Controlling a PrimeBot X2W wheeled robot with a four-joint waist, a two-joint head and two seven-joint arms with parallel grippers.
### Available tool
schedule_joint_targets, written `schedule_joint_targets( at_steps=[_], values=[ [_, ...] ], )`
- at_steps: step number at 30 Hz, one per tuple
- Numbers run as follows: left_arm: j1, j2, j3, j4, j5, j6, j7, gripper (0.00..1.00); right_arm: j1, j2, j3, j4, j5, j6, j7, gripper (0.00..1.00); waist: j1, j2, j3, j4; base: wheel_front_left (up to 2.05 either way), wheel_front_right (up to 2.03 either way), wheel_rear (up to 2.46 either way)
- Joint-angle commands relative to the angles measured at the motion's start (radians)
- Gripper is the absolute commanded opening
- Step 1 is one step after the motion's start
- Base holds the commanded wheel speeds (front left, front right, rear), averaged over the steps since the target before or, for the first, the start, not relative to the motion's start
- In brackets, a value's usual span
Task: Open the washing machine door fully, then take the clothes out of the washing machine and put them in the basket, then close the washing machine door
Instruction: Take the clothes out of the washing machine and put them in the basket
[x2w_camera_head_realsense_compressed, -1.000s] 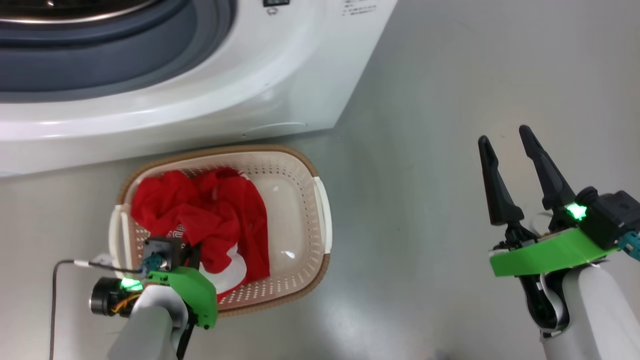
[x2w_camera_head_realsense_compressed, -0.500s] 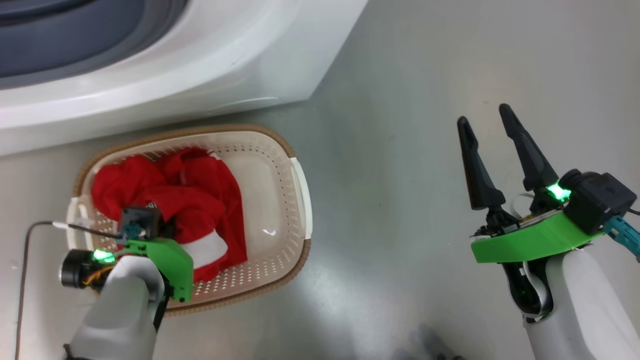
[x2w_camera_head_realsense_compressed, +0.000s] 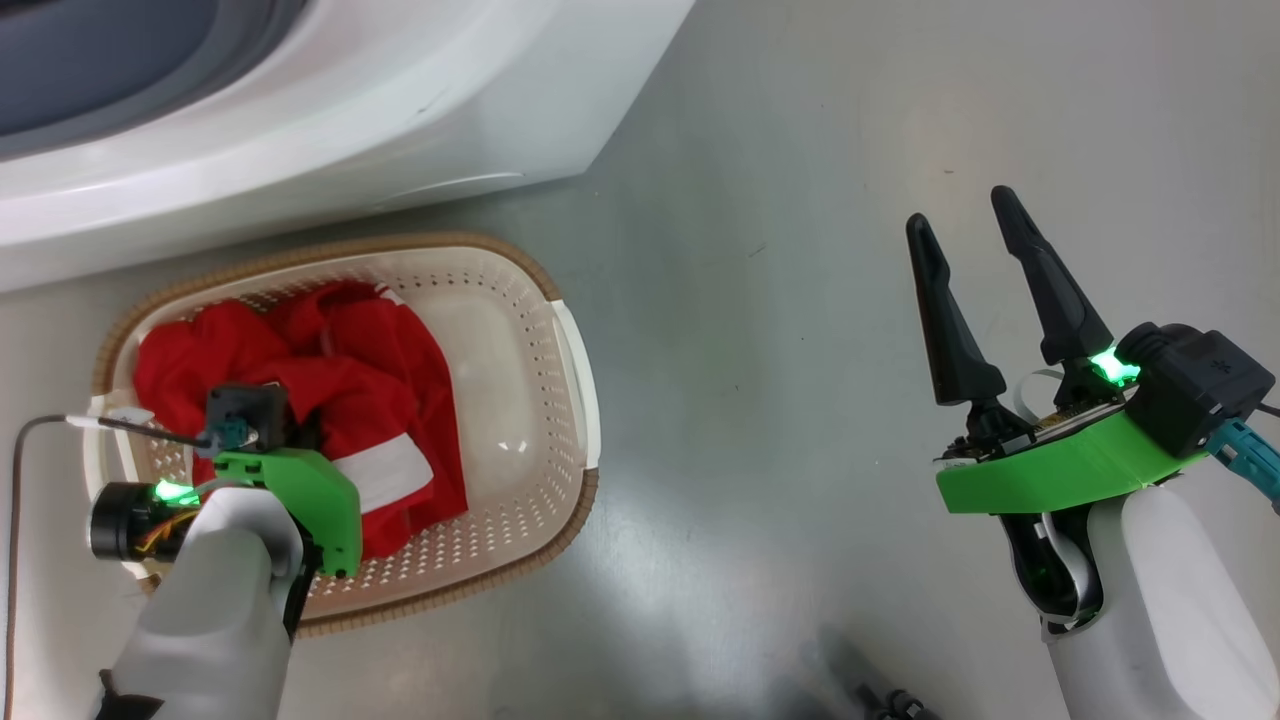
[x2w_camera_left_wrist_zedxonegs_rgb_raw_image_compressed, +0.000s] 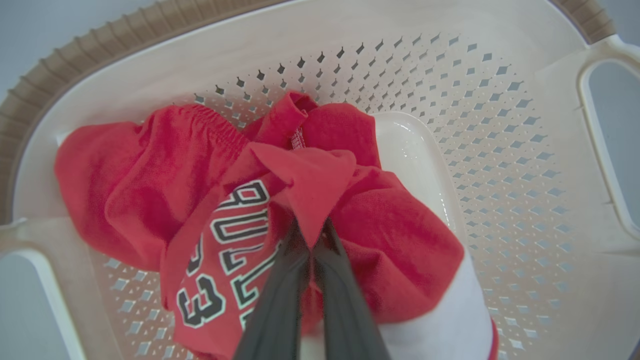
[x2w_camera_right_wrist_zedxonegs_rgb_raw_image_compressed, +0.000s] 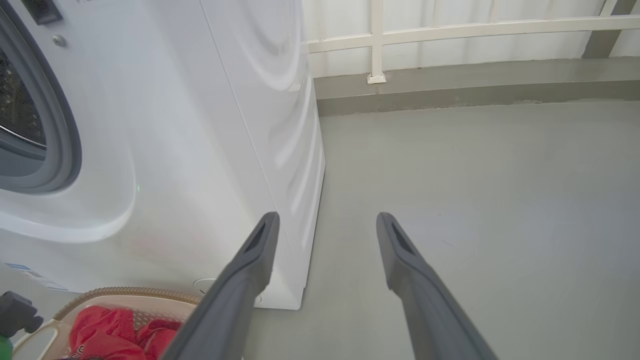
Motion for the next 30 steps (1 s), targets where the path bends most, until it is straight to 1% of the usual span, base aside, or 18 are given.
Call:
schedule_joint_targets(
  at_steps=[1,2,4,16,19,22,30],
  values=[
    [-0.001,0.033,0.024,-0.003,-0.011,0.010,-0.008,0.43,0.017,0.002,0.022,-0.021,-0.006,0.006,-0.012,1.00,0.0000,0.0000,-0.006,0.003,0.00,0.00,0.00],
    [0.000,0.032,0.025,-0.003,-0.015,0.008,-0.011,0.49,0.017,0.002,0.023,-0.019,-0.007,0.006,-0.012,1.00,0.0000,0.0000,-0.009,0.005,0.00,0.00,0.00],
    [0.002,0.029,0.028,-0.002,-0.024,0.003,-0.016,1.00,0.018,0.002,0.022,-0.016,-0.009,0.006,-0.012,1.00,0.0000,0.0000,-0.019,0.010,0.00,0.00,0.00],
    [0.026,0.014,0.061,-0.009,-0.086,-0.017,-0.047,1.00,0.039,-0.012,0.011,0.005,-0.011,0.006,-0.012,1.00,0.0000,0.0000,-0.098,0.050,0.00,0.00,0.00],
    [0.051,0.017,0.078,-0.067,-0.103,-0.020,-0.050,1.00,0.054,-0.019,0.004,0.013,-0.011,0.006,-0.012,1.00,0.0000,0.0000,-0.140,0.068,0.00,0.00,0.00],
    [0.088,0.021,0.101,-0.137,-0.112,-0.013,-0.050,1.00,0.066,-0.025,0.002,0.020,-0.010,0.006,-0.012,1.00,0.0000,0.0000,-0.175,0.079,0.00,0.00,0.00],
    [0.194,0.024,0.163,-0.300,-0.106,-0.004,-0.050,1.00,0.107,-0.040,-0.007,0.032,-0.006,0.006,-0.012,1.00,0.0000,0.0000,-0.271,0.109,0.00,0.00,0.00]
  ],
)
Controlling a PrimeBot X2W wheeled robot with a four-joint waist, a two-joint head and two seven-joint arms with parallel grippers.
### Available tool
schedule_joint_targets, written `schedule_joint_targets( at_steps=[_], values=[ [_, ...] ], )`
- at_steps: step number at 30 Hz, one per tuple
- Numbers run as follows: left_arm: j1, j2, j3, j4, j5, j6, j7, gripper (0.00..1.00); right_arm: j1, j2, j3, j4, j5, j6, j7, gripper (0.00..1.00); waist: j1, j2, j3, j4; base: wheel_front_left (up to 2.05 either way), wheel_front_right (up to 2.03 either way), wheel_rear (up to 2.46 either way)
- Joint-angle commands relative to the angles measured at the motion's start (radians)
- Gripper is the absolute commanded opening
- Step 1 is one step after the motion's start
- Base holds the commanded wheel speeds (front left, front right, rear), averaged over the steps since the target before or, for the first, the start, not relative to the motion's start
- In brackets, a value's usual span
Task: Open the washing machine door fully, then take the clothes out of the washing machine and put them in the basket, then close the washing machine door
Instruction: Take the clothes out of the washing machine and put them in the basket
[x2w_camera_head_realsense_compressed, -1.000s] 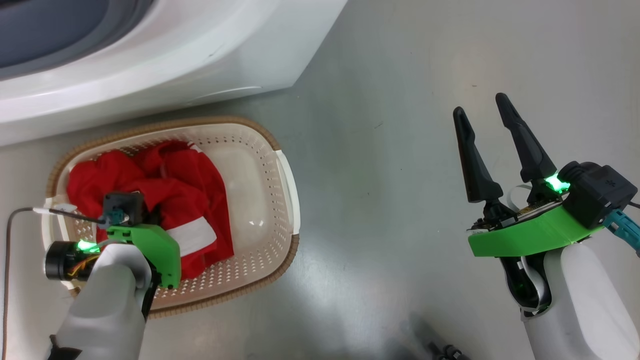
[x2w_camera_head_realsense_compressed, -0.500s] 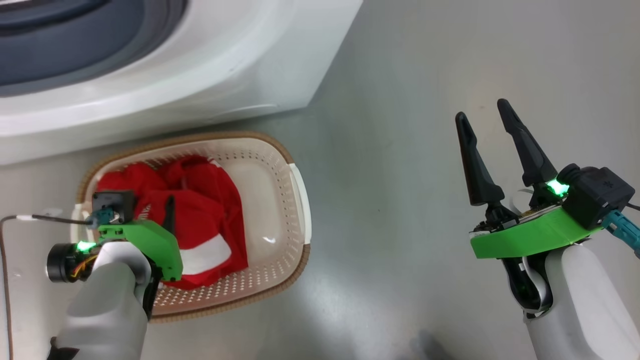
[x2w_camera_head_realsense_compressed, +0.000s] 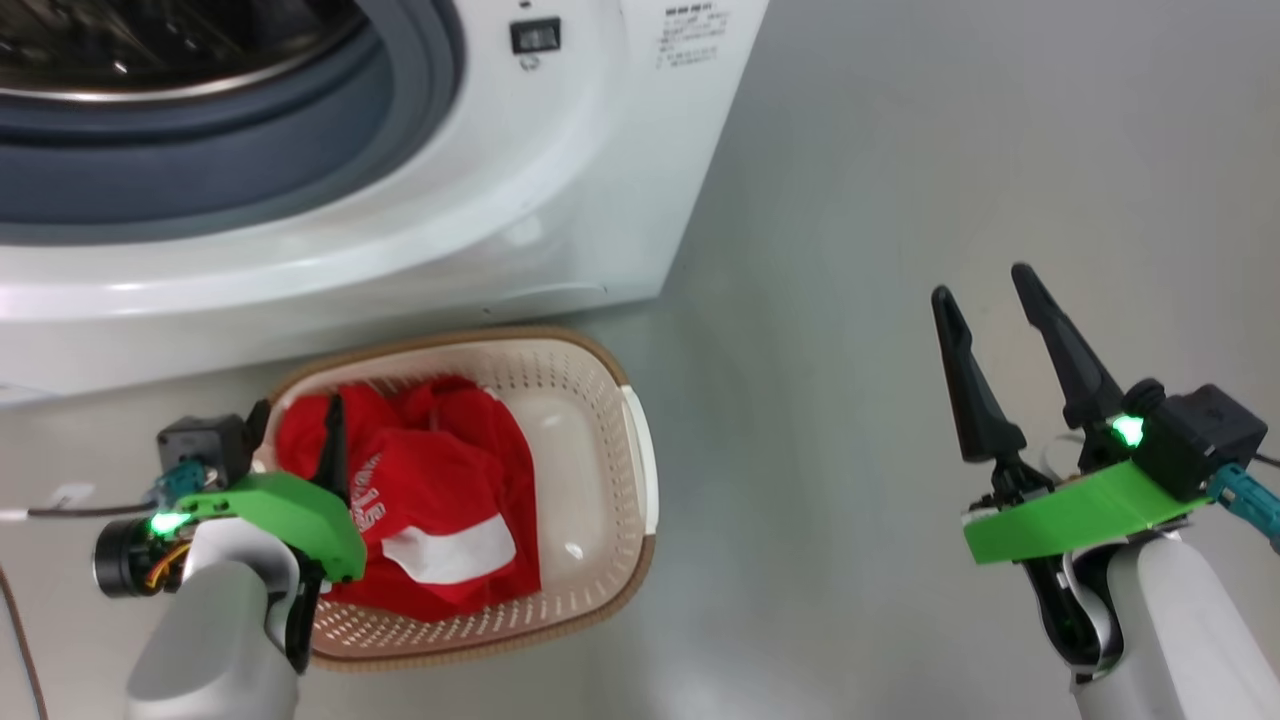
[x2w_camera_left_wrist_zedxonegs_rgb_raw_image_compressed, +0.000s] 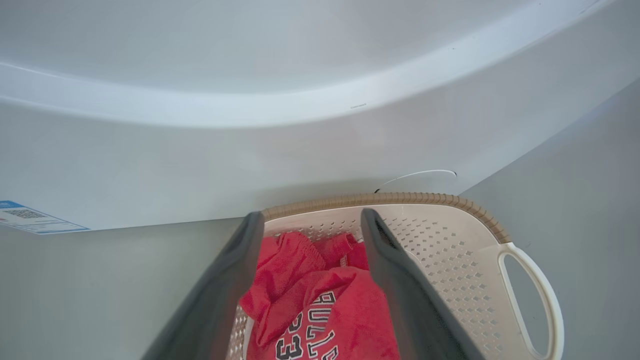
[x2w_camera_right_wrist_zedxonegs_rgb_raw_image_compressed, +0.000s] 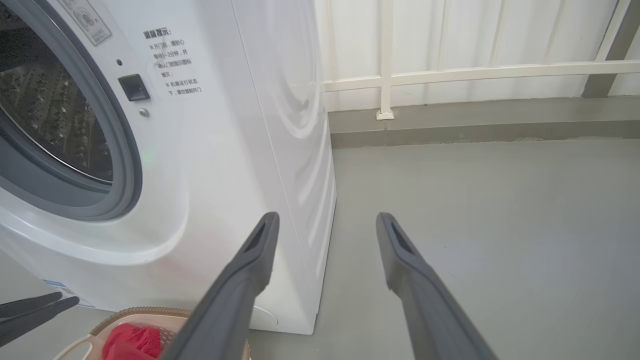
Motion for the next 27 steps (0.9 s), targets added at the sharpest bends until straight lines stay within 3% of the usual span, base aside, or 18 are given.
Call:
schedule_joint_targets(
  at_steps=[1,27],
  values=[
    [0.029,0.031,0.033,-0.029,-0.001,0.008,-0.012,1.00,0.028,-0.006,0.018,-0.018,-0.002,0.006,-0.012,1.00,0.0000,0.0000,-0.049,0.024,0.00,0.00,0.00],
    [0.305,-0.009,0.203,-0.472,0.127,-0.003,-0.012,1.00,0.163,-0.040,-0.011,-0.008,0.005,0.006,-0.012,1.00,0.0000,0.0000,-0.239,0.072,0.00,0.00,0.00]
  ],
)
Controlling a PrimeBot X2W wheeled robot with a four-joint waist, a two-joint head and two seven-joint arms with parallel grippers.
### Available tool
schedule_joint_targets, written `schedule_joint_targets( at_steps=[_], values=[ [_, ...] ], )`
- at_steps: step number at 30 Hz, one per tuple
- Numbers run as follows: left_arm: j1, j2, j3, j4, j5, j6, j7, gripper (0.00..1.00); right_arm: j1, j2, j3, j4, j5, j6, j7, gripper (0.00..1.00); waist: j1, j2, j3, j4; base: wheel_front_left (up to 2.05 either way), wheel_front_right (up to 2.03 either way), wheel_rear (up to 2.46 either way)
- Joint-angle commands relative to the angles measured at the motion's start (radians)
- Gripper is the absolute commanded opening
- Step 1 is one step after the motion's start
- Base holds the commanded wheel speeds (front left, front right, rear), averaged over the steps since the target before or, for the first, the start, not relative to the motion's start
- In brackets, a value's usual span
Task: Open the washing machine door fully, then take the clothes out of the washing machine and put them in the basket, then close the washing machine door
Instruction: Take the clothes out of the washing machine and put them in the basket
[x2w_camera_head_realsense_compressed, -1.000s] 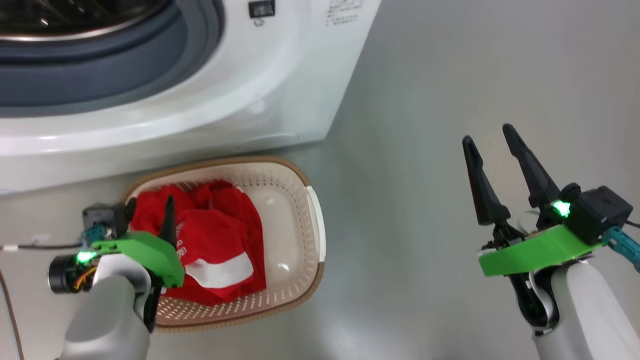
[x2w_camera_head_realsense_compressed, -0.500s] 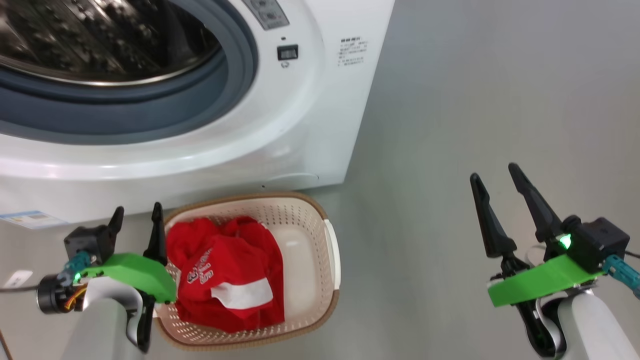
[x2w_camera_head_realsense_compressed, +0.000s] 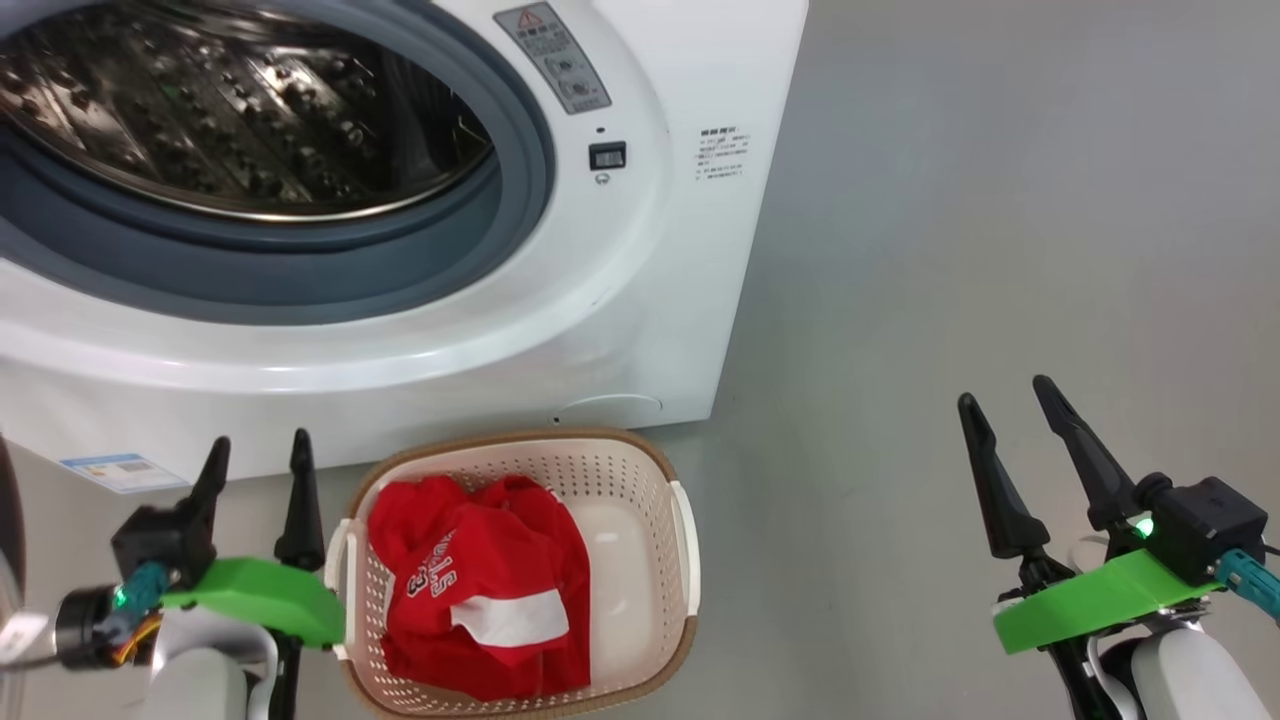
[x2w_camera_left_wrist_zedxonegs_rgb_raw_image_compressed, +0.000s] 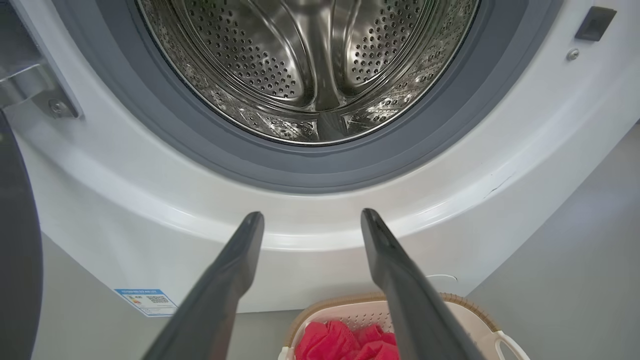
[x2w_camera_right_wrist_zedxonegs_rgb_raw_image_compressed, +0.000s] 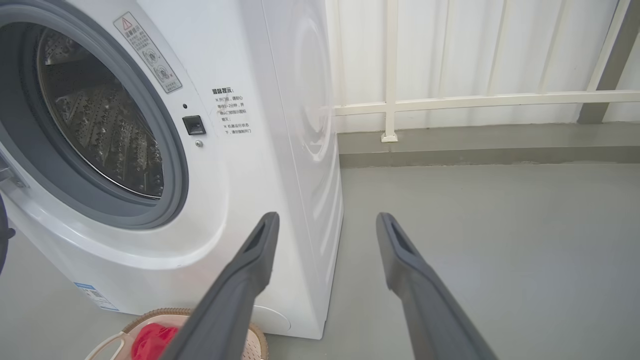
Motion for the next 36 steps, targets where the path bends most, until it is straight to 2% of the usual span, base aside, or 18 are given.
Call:
schedule_joint_targets(
  at_steps=[1,20,27,36],
  values=[
    [0.018,0.020,0.039,-0.040,0.010,-0.001,-0.009,1.00,0.014,-0.011,0.012,-0.024,0.002,0.006,-0.012,1.00,0.0000,0.0000,-0.013,0.006,0.00,0.00,0.00],
    [0.216,-0.007,0.092,-0.295,0.037,0.014,-0.010,1.00,0.084,-0.014,-0.020,-0.030,0.003,0.006,-0.012,1.00,0.0000,0.0000,-0.087,0.018,0.00,0.00,0.00],
    [0.285,-0.010,0.093,-0.352,0.028,0.018,-0.010,1.00,0.117,-0.015,-0.030,-0.029,0.004,0.006,-0.012,1.00,0.0000,0.0000,-0.124,0.019,0.00,0.00,0.00],
    [0.359,-0.011,0.093,-0.397,0.017,0.003,-0.010,1.00,0.161,-0.017,-0.040,-0.029,0.004,0.006,-0.012,1.00,0.0000,0.0000,-0.162,0.025,0.00,0.00,0.00]
  ],
)
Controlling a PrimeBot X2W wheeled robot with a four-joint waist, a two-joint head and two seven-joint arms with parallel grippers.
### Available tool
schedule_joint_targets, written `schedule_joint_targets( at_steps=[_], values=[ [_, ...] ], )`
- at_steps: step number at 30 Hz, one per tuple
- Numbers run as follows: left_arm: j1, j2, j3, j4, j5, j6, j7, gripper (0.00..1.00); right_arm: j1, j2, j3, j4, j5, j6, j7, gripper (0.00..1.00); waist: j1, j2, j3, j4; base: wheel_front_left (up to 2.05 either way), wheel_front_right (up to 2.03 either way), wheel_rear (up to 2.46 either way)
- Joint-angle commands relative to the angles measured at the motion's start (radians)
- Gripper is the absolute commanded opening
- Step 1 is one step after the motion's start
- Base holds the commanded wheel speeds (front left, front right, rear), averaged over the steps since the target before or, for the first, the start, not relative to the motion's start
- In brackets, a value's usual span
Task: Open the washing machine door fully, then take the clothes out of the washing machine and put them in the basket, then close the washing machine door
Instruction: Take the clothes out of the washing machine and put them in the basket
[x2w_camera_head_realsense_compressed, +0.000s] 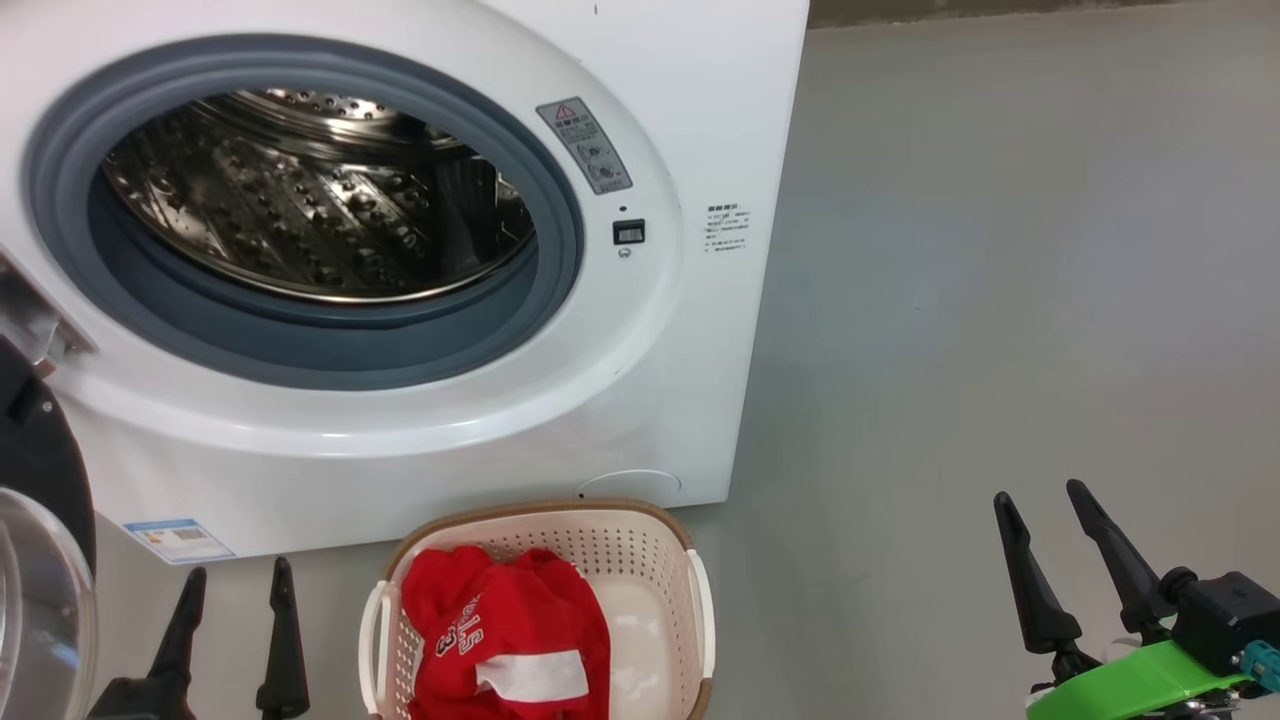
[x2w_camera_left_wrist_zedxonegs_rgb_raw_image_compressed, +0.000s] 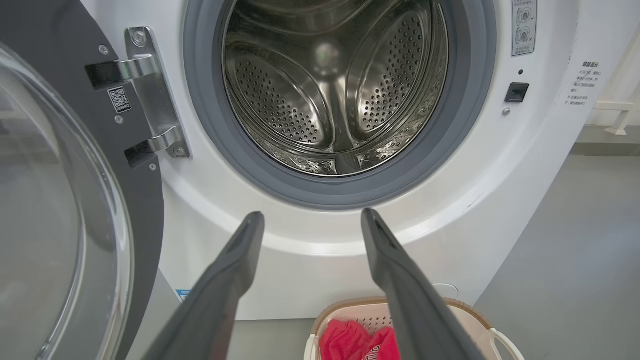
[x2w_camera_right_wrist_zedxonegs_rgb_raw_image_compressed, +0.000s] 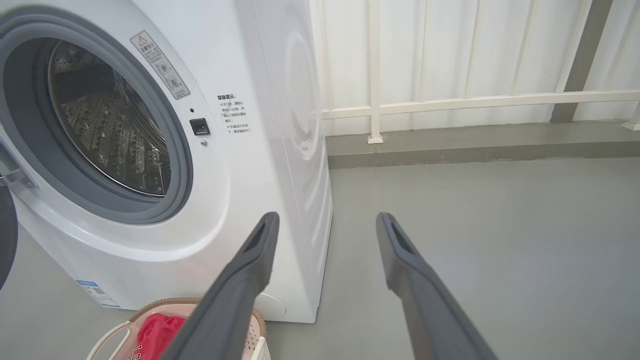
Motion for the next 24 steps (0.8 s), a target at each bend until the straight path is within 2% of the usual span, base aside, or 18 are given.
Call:
schedule_joint_targets(
  at_steps=[1,24],
  values=[
    [-0.001,0.016,0.033,-0.036,-0.007,-0.007,-0.009,1.00,0.002,-0.015,0.012,-0.026,0.003,0.006,-0.012,1.00,0.0000,0.0000,-0.008,0.003,0.00,0.00,0.00],
    [0.065,0.016,0.012,-0.086,-0.025,0.010,-0.009,1.00,0.034,-0.022,0.002,-0.024,0.005,0.006,-0.012,1.00,0.0000,0.0000,-0.043,0.009,0.00,0.00,0.00]
  ],
)
